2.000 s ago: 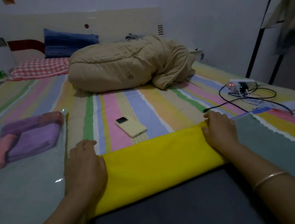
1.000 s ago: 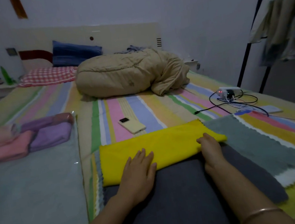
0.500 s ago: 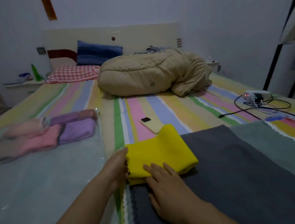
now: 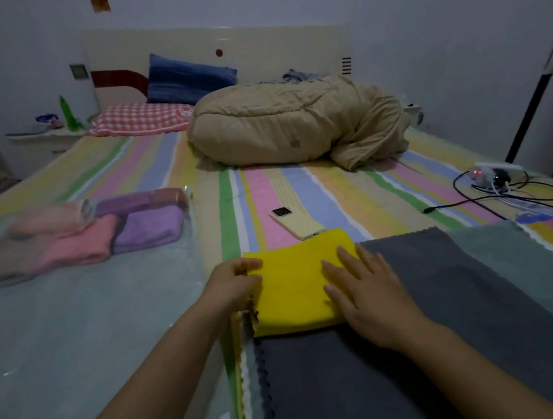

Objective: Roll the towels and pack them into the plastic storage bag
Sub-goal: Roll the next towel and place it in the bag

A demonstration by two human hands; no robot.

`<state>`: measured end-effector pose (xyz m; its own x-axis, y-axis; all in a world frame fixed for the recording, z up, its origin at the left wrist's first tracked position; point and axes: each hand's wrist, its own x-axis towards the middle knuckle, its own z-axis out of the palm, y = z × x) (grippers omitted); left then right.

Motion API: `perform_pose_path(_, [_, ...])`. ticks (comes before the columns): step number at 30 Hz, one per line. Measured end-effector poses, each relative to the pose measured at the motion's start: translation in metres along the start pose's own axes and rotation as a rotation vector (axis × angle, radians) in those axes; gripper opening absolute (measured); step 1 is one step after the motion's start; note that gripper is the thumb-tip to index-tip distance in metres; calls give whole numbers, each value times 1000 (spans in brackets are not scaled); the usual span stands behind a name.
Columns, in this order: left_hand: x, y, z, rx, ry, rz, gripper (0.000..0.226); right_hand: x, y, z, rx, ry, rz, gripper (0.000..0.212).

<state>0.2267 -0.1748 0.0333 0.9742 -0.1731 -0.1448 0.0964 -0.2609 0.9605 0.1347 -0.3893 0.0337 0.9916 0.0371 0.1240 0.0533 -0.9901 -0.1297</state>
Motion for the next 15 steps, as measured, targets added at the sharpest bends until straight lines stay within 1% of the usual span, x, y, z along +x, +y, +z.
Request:
perform_pose_path(1, [3,4,-1,56,37,-18,26,1,4,4,-7,-35,16,119])
perform_pose_path(2, [5,11,0,223,89,11,31,1,7,9,-3,-54,26,120])
perform_pose_path(3, [5,19,4,442,142,92,37,0,8,14,-9,-68,37,120])
perform_pose_path(4, [1,27,14,639,184,212,43,0,8,18,-17,-71,47,120])
perform_pose_path(5, [-3,31,28,778,181,334,48,1,9,20,-20,-66,52,118])
perform_pose_path(6, [-7,32,43,891,129,411,54,2,9,22,-8,-62,50,114])
perform_pose_path(7, [-8,26,57,1022,63,443,59,2,9,22,19,-57,55,104])
perform_pose_path(8, [-9,17,68,1134,3,423,63,2,10,20,82,-35,69,86])
perform_pose_path(9, [-7,4,74,1204,-35,374,64,2,11,17,178,14,101,66])
perform_pose_path(10, [-6,-6,76,1232,-43,336,64,2,15,16,290,98,141,53])
perform_pose_path(11, [-5,-14,75,1234,-25,324,64,1,18,13,402,180,189,48])
perform_pose_path(12, [-6,-18,72,1227,-2,334,64,-2,23,10,517,215,225,49])
perform_pose_path(13, [-6,-20,71,1227,9,354,64,-7,28,8,642,189,248,54])
perform_pose_path(15, [-6,-20,69,1214,-2,376,62,-19,31,5,847,38,227,67])
